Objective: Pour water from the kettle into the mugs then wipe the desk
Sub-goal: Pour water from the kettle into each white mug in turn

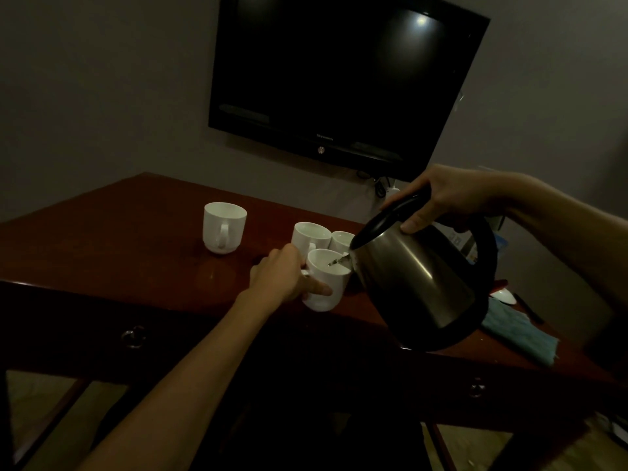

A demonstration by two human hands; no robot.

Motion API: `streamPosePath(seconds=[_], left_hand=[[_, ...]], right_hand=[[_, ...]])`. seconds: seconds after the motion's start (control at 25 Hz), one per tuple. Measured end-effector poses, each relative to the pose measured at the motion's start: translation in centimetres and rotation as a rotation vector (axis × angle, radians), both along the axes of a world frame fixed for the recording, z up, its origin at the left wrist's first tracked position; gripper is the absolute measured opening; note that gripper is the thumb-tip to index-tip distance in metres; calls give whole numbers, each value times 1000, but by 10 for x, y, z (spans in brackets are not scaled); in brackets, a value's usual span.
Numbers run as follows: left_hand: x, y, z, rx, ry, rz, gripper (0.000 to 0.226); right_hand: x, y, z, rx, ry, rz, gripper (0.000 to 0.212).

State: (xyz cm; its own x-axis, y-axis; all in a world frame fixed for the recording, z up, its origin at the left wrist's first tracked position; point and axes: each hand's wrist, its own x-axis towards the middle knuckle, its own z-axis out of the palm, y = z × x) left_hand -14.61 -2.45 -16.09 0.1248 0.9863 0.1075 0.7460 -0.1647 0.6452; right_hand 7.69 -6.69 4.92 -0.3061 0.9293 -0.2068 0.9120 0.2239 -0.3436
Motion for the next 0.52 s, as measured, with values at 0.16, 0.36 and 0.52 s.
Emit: streamPosePath(seconds=[0.16, 0.36, 0.52], left_hand=[[-1, 2, -2, -13, -14, -13, 77], [-1, 1, -1, -16, -24, -3, 76], [-1, 2, -2, -15, -28, -4, 75]], right_hand=[[-3, 1, 1, 6, -2, -9, 56], [-3, 1, 1, 9, -7, -10, 55], [-3, 0, 2, 4, -4, -7, 56]])
